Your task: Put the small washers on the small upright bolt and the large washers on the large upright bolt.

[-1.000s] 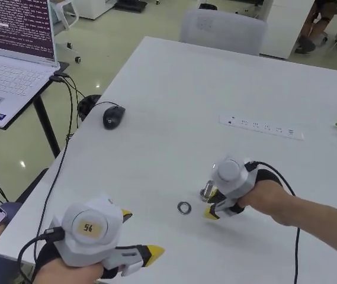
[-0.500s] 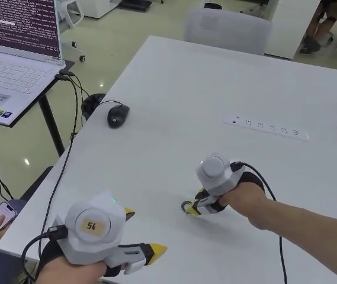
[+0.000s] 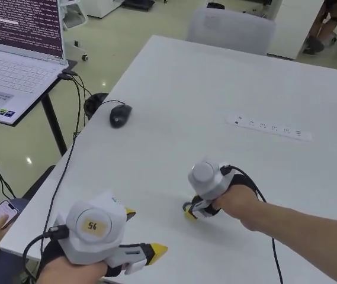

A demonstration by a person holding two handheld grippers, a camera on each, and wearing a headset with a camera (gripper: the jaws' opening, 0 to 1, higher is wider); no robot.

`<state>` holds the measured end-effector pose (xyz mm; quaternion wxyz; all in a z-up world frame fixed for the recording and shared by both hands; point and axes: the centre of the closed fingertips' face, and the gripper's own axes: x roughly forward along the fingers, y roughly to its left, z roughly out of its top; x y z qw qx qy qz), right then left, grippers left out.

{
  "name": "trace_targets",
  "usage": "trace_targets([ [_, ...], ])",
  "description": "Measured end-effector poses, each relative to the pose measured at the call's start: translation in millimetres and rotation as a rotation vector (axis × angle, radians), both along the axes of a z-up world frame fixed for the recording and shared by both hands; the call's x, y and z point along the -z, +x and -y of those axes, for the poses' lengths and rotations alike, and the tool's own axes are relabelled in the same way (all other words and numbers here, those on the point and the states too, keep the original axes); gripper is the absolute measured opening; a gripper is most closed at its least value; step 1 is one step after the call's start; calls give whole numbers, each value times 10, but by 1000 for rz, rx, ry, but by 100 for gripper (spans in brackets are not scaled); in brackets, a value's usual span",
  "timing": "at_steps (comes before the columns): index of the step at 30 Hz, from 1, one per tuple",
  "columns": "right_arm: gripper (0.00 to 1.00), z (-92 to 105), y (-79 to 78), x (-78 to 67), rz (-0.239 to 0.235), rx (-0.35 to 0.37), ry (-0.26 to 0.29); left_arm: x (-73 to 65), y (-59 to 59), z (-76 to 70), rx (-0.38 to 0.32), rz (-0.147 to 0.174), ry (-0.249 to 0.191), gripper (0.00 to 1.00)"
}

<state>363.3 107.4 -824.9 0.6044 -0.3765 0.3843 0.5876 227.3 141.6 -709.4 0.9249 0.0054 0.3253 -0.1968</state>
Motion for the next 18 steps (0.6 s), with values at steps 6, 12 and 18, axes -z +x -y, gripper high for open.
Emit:
trace_targets([
  [6,25,227,-89,-2,0,-16,-15,-9,8,25,5,3,0,57],
  [12,25,499,-154,5,-6,16,-20,1,0,41,12,1,1,57],
  [18,25,680,-202,2,-17,77,-12,-18,27,96,28,6,2,57],
])
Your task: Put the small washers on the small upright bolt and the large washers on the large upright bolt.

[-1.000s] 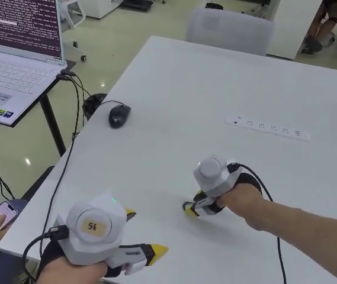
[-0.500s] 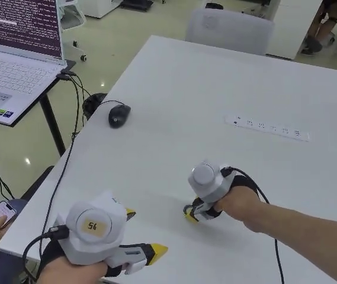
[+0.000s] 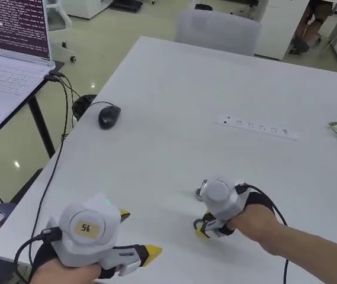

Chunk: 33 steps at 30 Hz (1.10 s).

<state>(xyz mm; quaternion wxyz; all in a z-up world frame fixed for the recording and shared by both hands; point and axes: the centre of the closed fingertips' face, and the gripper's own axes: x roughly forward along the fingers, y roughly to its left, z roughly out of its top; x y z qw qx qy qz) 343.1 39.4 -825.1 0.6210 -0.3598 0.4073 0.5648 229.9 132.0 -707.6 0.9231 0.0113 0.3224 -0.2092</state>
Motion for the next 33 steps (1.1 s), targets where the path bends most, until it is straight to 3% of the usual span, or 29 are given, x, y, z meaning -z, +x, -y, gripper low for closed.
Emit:
trace_targets([
  [4,26,39,-59,-7,-36,-31,17,-13,9,29,8,2,0,57],
  [7,26,40,-80,-15,-60,-110,27,-13,9,46,15,3,2,57],
  [13,26,7,-79,-9,-16,-295,10,-24,1,58,16,6,2,57],
  [18,28,24,-108,-5,30,-482,-44,-19,-37,-1,2,3,3,57],
  [24,29,-20,-86,-14,64,-593,-59,-5,-64,-42,-9,-3,8,57],
  [28,27,0,-160,-6,54,-691,-81,-6,-60,-48,-9,-4,10,57],
  [33,26,22,-171,-3,32,-723,-86,-17,-43,-56,-10,-3,12,57],
])
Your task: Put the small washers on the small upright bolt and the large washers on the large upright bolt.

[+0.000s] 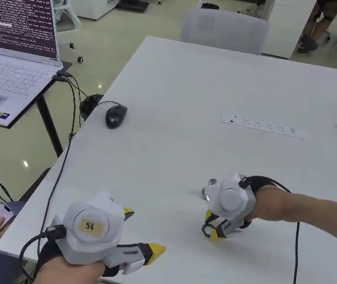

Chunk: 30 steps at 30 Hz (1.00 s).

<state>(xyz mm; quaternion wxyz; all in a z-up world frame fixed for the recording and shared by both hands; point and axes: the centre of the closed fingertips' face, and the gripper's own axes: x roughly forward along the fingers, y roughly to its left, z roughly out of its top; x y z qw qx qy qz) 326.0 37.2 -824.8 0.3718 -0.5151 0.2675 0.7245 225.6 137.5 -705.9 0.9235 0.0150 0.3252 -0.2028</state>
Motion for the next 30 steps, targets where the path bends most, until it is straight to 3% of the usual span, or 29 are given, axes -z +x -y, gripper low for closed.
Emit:
trace_targets([
  [4,30,39,-13,3,17,-70,-22,4,5,-5,1,-2,1,57],
  [15,24,18,26,9,22,-85,-24,10,25,7,4,-6,2,57],
  [19,23,10,31,8,21,-56,-26,9,33,5,2,-4,1,57],
  [26,23,-23,57,-2,-8,78,10,-5,43,13,0,0,3,57],
  [30,23,-56,64,-30,-14,104,29,13,30,28,4,-3,2,57],
])
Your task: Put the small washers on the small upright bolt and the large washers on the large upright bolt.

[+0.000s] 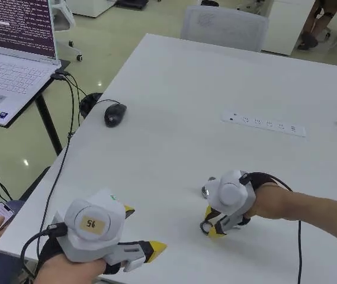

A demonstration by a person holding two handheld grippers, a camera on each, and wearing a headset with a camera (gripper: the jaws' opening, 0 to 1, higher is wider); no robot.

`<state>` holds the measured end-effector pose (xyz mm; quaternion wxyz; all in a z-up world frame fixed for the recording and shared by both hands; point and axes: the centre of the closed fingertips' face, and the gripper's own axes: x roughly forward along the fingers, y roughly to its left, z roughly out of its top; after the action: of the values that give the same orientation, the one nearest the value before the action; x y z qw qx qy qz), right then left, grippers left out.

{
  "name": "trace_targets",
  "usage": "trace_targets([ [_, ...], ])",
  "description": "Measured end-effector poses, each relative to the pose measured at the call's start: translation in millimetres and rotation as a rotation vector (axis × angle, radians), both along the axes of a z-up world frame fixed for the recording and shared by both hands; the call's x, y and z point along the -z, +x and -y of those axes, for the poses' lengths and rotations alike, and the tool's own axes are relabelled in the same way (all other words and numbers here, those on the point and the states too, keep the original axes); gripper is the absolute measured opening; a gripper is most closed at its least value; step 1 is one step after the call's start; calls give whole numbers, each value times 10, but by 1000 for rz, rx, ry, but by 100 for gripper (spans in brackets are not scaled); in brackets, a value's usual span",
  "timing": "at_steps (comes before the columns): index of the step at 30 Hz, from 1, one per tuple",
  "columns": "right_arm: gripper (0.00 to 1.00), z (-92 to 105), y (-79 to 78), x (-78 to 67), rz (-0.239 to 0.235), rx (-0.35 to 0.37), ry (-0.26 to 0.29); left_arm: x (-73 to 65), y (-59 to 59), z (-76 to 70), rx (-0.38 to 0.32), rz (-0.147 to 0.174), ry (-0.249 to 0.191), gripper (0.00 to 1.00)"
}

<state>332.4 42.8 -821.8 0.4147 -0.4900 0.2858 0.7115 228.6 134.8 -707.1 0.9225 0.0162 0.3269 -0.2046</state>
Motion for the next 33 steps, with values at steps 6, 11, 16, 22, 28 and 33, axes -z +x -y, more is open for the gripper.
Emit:
trace_targets([
  [6,23,-61,14,-49,-14,53,24,-5,1,7,4,1,0,57],
  [11,23,-84,23,-101,-10,69,39,-17,15,-12,-1,4,-1,57],
  [16,23,-127,78,-289,-1,107,91,-20,33,-16,-1,7,-3,57],
  [22,23,-154,258,-545,26,141,138,-25,58,18,7,9,-6,57],
  [28,23,-223,505,-819,72,176,180,-27,76,67,22,12,-7,57],
  [33,23,-258,739,-879,110,212,179,-29,73,72,23,14,-9,57],
])
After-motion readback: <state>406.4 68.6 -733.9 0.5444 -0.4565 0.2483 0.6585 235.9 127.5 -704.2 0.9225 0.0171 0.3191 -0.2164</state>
